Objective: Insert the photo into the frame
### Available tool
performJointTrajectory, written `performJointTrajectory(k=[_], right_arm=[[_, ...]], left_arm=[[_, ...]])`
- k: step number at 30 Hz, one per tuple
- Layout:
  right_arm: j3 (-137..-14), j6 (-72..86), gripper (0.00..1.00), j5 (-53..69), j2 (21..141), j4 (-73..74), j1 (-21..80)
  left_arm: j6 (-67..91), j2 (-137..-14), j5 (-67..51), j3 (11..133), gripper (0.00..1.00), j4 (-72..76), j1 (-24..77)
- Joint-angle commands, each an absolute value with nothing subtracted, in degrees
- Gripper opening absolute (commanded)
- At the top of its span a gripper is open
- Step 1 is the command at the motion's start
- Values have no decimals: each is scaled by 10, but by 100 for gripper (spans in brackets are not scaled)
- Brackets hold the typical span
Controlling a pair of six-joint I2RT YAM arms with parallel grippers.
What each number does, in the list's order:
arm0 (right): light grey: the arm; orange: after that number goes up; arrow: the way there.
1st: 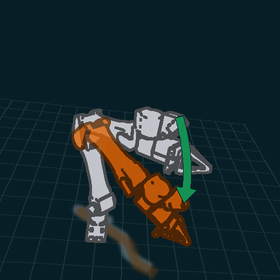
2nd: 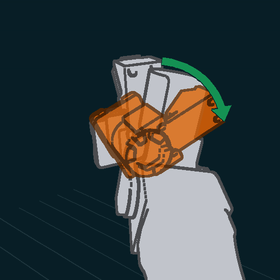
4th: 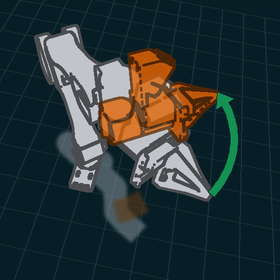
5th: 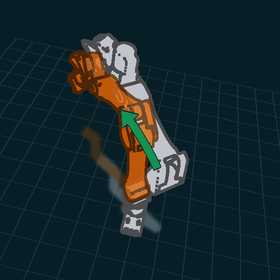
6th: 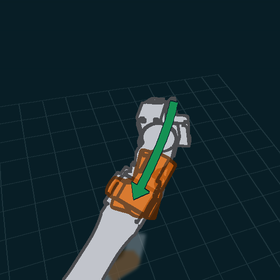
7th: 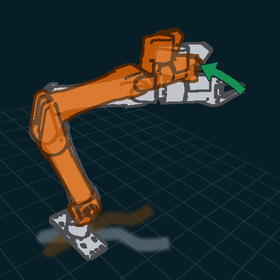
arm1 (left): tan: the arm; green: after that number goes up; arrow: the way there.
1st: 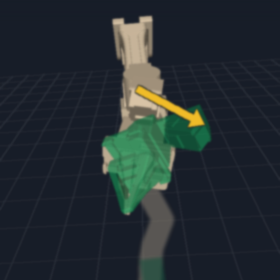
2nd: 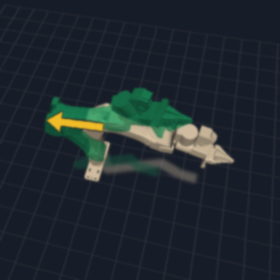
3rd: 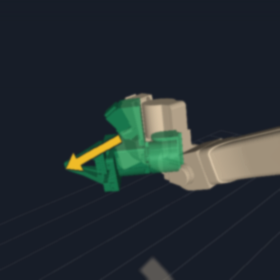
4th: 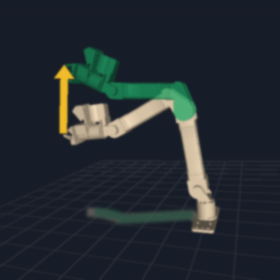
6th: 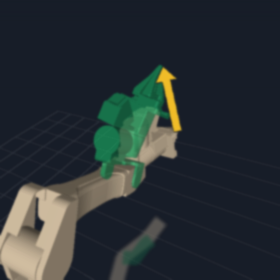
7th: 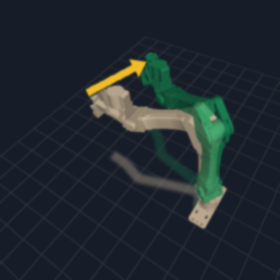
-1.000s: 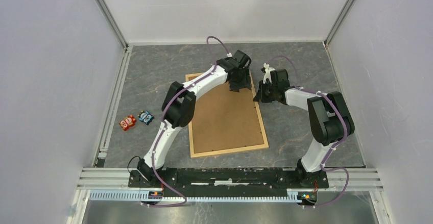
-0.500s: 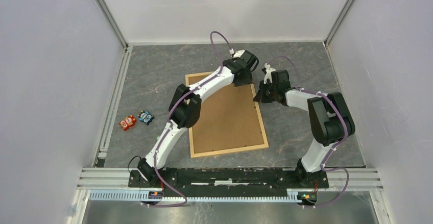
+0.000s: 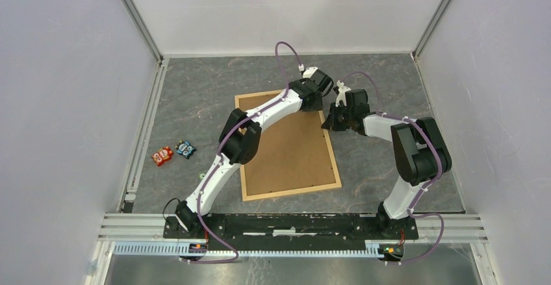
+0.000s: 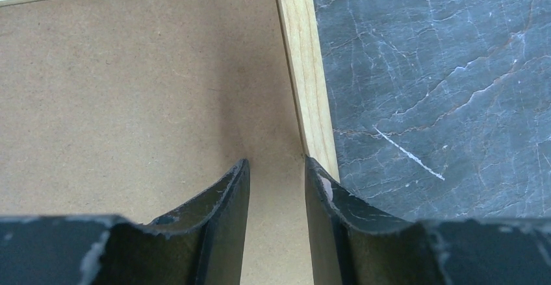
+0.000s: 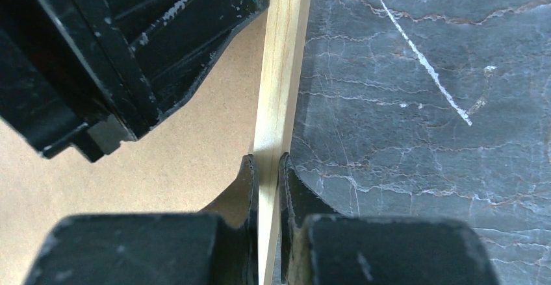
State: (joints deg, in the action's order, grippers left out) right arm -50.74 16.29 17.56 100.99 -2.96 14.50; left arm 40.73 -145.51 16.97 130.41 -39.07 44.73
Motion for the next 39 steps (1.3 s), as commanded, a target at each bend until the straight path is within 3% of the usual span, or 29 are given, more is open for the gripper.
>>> performJointTrajectory(k=[1,33,39], right_arm=[[-486,156,0,190,1030,5,156],[-468,172,0,209,1014,4,165],[-384,178,0,178,970,8,164]], left_arm=[[376,-1478,183,1322,43,-378,453],[361,-1474,199,1277,39,-440,467],[324,-1345,94,1189,60,-437,450]])
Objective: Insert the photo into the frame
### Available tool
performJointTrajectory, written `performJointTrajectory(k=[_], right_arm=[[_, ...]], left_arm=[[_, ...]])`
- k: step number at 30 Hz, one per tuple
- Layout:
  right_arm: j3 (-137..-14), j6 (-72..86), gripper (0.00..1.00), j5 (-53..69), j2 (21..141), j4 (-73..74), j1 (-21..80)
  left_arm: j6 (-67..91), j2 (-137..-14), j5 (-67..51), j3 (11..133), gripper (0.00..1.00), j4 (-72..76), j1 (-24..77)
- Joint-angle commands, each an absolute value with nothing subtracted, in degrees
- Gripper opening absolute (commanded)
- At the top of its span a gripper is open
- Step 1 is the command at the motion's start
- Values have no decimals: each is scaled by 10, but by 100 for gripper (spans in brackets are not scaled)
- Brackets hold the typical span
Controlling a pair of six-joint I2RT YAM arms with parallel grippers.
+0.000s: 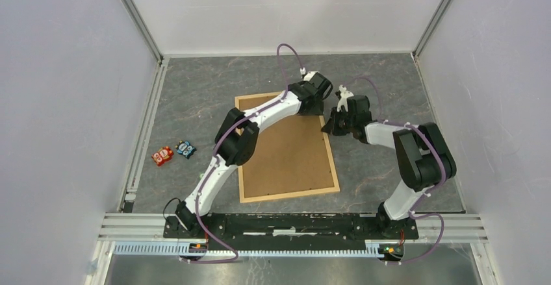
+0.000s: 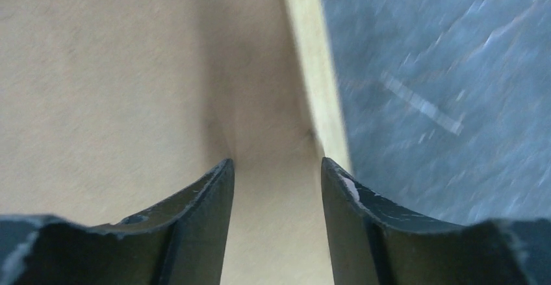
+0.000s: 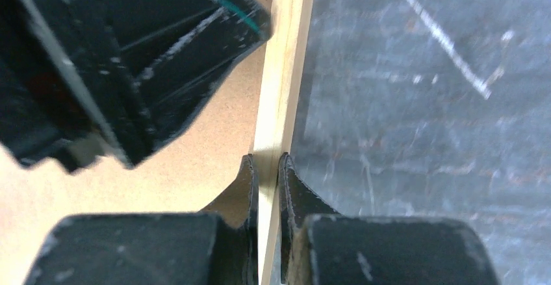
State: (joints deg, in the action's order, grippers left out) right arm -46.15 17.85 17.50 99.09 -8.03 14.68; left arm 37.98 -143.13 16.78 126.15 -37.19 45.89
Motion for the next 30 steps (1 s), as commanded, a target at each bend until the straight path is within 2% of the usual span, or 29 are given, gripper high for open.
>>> performJointTrajectory(k=[1,6,10,12,14,16,20,26,30], right_arm=[[-370,173,0,165,953,18,162],[-330,163,0,133,878,65,138],[-340,163,0,105,852,93,137],[-360,160,5,97,855,112,137],[-392,154,27,86,864,140,138],[-439,136,36,68,879,180,137],[-544,113,48,25,916,256,140],[-695,111,54,-65,1001,349,166],[-755,120,51,-116,1039,381,181]], left_arm=[[314,-1301,85,1154,64,-434,443],[289,-1102,27,933,76,-415,370],[276,-1001,12,775,77,-424,281],[274,-980,8,727,77,-425,263],[273,-982,8,705,77,-421,260],[278,-1007,20,714,73,-445,260],[277,-1042,36,726,64,-475,259],[278,-1023,37,684,61,-461,259],[277,-1009,8,646,56,-445,258]])
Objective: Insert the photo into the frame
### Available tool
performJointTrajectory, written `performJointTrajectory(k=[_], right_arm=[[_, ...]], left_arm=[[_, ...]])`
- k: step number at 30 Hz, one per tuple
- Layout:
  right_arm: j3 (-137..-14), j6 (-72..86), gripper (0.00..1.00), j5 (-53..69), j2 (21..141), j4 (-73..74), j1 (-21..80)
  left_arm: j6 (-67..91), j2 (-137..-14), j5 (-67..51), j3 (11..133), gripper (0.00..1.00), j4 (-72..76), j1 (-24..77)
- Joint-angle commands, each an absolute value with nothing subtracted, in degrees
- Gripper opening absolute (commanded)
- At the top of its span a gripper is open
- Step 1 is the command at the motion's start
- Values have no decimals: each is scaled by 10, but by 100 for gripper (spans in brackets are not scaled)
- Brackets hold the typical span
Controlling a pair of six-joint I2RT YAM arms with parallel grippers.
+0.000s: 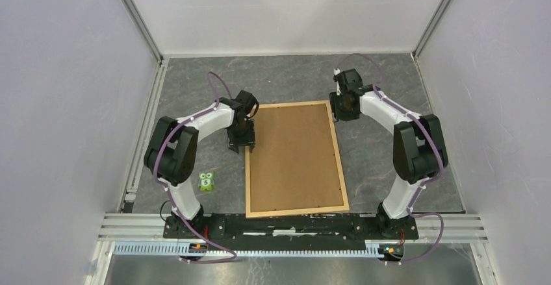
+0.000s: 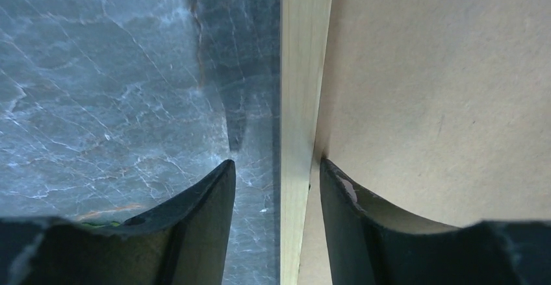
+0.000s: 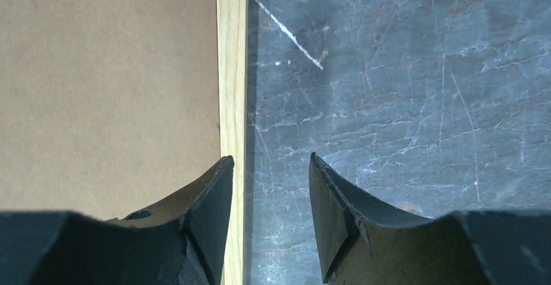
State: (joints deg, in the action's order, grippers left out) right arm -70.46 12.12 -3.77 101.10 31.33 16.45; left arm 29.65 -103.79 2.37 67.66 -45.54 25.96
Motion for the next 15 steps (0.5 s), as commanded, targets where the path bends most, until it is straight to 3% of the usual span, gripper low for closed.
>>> performJointTrajectory(k=[1,5,15], right_arm=[[-764,121,49,-126,1045,383,184],[-793,128,40,-134,1072,395,193],[-853,140,35,-129,1127,406,219]], left_arm=[[275,-1008,3,637,55,-440,258],[272,-1019,3,620,46,-425,258],[283,-1020,26,594,35,-407,253]])
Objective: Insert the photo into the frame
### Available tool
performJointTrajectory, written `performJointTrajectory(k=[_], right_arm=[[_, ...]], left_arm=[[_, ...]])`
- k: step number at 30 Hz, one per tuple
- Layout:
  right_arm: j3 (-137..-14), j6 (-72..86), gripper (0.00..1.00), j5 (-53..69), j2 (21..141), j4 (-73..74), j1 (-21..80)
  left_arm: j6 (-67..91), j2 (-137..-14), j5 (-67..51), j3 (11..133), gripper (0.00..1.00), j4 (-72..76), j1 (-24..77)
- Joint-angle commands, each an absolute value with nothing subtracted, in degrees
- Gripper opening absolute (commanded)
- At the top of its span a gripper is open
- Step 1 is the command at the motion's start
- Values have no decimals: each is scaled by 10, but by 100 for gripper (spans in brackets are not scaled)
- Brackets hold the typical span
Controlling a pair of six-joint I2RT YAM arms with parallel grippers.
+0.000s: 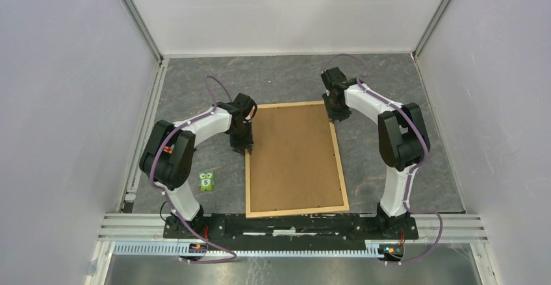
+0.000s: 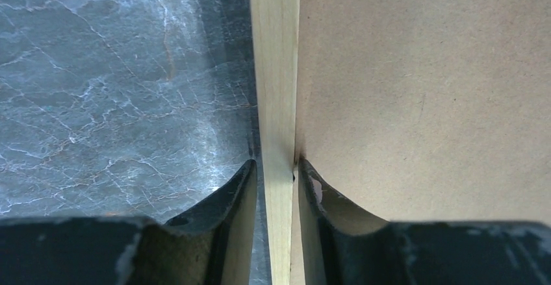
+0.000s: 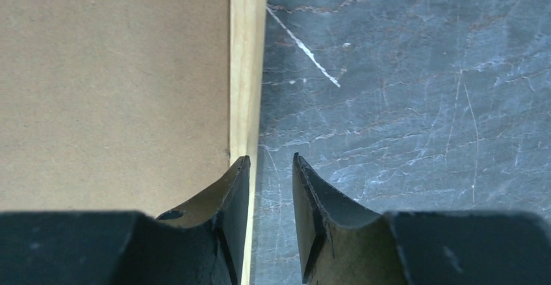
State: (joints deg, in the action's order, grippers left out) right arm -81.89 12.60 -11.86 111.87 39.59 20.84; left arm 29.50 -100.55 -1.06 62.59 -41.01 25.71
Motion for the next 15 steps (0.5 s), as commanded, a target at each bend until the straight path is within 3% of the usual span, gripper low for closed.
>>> performJointTrajectory(k=[1,15], right_arm=[[-855,141,34,-127,1130,407,222],[-852,140,21,-140,1140,416,233]], left_arm=[[284,-1021,28,594,34,-407,254],[284,-1024,40,595,26,-409,253]])
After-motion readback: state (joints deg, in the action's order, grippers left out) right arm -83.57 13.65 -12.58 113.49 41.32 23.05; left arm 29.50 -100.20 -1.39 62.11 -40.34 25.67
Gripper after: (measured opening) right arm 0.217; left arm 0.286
